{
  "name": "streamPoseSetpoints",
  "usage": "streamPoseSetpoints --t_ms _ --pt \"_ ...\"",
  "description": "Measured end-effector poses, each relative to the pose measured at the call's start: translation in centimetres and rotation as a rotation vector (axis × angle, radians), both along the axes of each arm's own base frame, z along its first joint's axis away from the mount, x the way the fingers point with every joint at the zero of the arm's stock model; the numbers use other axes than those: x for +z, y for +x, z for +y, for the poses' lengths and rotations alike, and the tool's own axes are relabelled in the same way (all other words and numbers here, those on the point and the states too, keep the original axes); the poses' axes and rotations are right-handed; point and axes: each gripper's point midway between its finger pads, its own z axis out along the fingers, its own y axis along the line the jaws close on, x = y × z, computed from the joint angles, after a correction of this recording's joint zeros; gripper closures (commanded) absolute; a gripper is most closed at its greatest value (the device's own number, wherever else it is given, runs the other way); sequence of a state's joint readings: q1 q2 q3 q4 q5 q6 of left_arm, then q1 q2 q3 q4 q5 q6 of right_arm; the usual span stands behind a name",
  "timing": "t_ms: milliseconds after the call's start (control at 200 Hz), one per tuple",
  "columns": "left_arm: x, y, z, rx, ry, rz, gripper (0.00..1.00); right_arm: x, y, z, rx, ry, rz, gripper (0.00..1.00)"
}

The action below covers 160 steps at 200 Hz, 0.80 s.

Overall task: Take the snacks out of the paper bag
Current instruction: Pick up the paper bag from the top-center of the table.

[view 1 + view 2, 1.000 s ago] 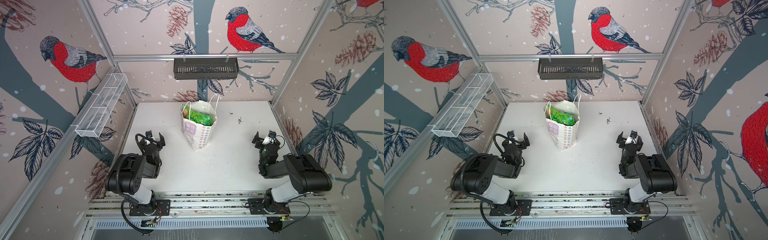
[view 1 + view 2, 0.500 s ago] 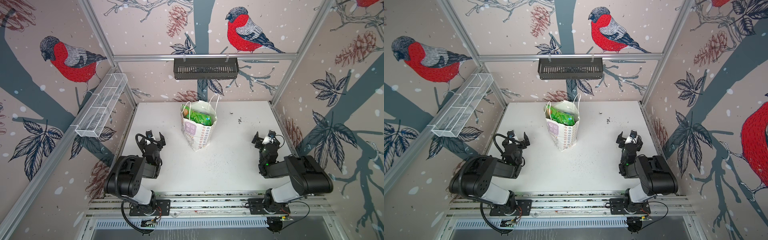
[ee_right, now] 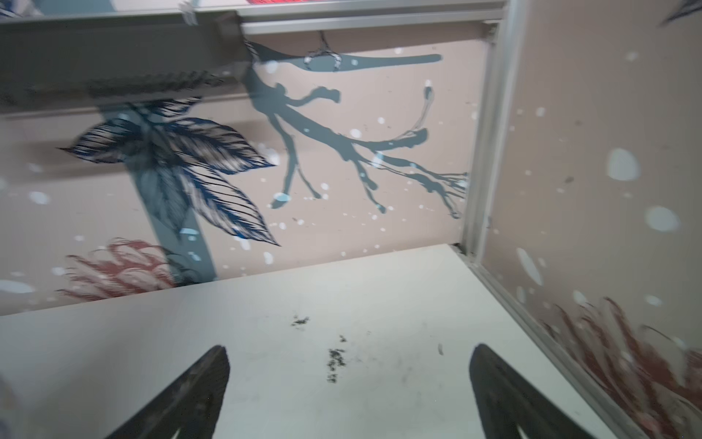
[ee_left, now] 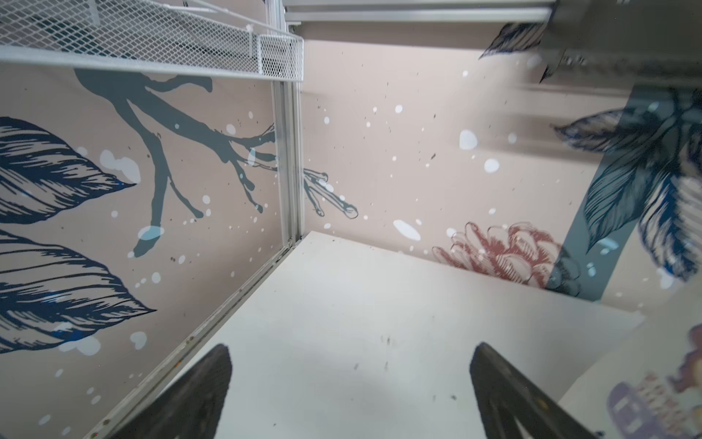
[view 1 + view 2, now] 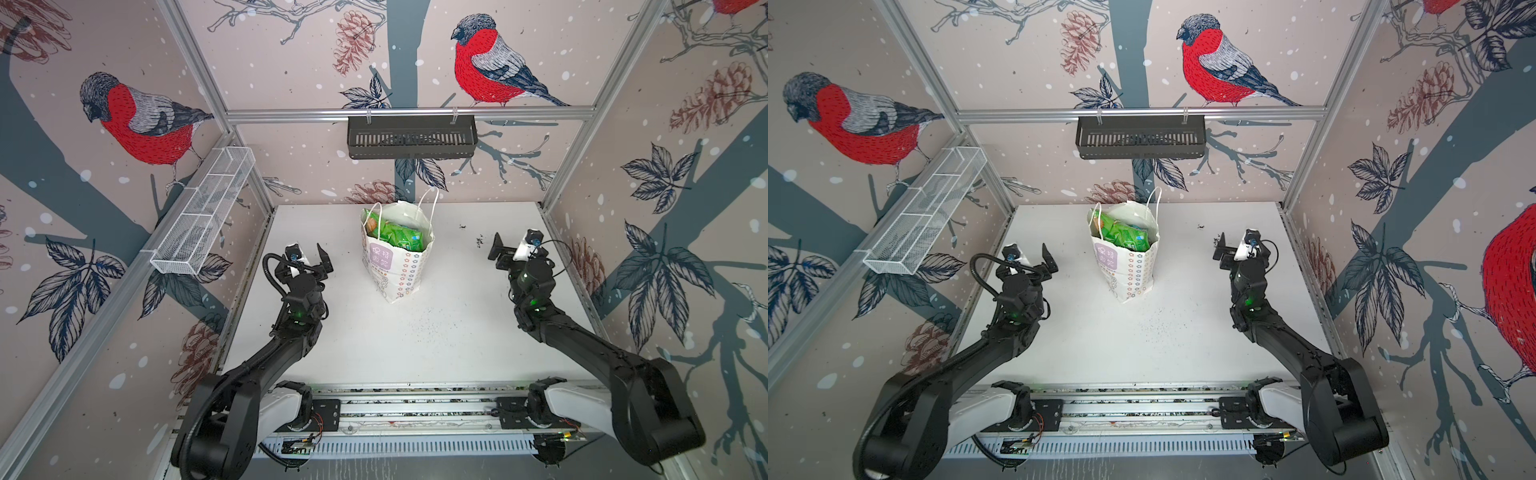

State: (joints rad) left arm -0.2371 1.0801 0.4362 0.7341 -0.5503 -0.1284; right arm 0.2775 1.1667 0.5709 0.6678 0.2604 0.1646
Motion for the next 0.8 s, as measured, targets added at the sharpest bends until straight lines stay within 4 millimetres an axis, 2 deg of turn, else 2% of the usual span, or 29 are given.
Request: streamPoseSetpoints --t_ms 95,155,255,340,430,630,801 --pt "0.6 0.1 -0.8 -0.022 -0.052 0.038 0.02 1.6 1.0 3.0 0.144 0.063 0.06 0.0" --pt "0.7 0.3 -1.7 -0.056 -0.075 0.08 0.02 1.9 1.6 4.8 0.216 0.087 0.122 0.01" --pt "1.8 0.3 -3.2 -0.106 -0.099 0.113 0.02 1.2 2.1 8.7 0.343 0.098 0.238 0.01" --pt "2.9 0.0 -4.6 -0.152 -0.116 0.125 0.02 0.0 1.5 11.9 0.436 0.099 0.334 0.01" --pt "4.0 -0.7 -6.1 -0.213 -0.119 0.127 0.02 -0.6 0.6 14.4 0.514 0.098 0.396 0.0" --pt "5.4 -2.0 -9.3 -0.329 -0.112 0.137 0.02 0.0 -0.6 16.5 0.565 0.13 0.44 0.0" --pt "5.2 -2.4 -10.4 -0.358 -0.1 0.157 0.02 1.7 -2.3 17.3 0.595 0.152 0.428 0.0"
